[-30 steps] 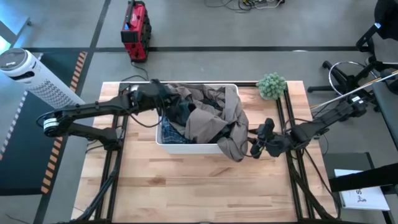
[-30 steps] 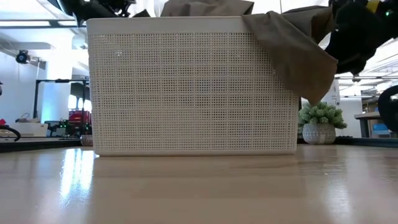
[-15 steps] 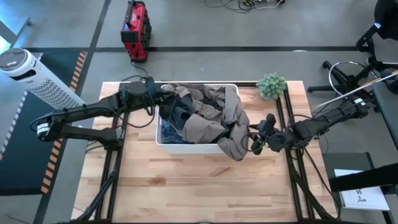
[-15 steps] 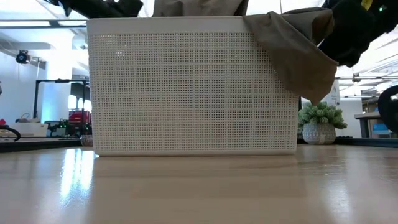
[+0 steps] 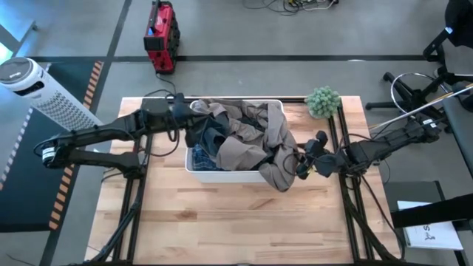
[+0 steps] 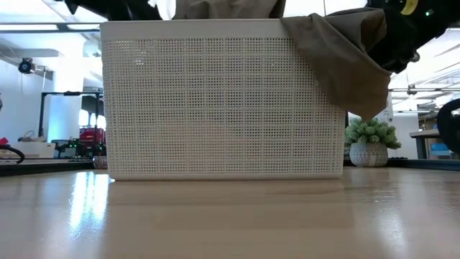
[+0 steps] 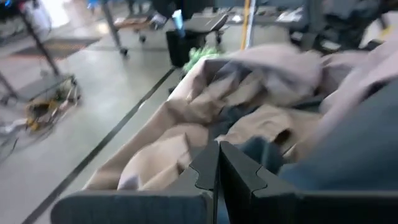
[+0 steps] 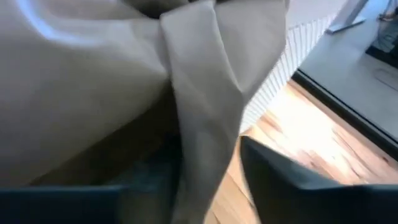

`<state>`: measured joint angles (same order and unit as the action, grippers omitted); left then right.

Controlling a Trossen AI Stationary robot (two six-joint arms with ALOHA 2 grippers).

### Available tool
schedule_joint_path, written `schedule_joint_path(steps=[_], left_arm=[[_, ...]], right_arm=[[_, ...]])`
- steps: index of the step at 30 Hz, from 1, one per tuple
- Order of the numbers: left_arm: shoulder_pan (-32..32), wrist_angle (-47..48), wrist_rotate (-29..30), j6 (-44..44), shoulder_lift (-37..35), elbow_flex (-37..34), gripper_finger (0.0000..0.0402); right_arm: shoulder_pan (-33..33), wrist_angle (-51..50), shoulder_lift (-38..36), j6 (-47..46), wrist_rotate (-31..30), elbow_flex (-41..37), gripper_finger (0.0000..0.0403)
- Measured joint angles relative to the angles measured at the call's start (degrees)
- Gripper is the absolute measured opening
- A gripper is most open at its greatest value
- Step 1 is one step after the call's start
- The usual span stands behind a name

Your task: Sort clothes

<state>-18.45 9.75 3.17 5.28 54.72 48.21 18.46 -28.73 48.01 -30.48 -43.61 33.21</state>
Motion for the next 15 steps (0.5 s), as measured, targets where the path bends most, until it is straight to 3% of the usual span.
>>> schedule_joint_path(steps=[4,8,15], left_arm=[[2.4,-2.1,-3.8,2.5,-2.5,0.0,0.0000],[6.1,-4.4,-4.4,4.9,-5.1,0.0,0.0000],[9.9,-4.5,-4.3,4.9,-5.5,0.1,0.0000]], right_arm=[[0.0,1.1,-0.3,1.6,-0.2,2.0,0.0023],[0.5,2.1,-0.2,5.2,0.1,8.3,0.0015],[0.6,8.3,3.9,19.6,2.6,23.0,0.0001]])
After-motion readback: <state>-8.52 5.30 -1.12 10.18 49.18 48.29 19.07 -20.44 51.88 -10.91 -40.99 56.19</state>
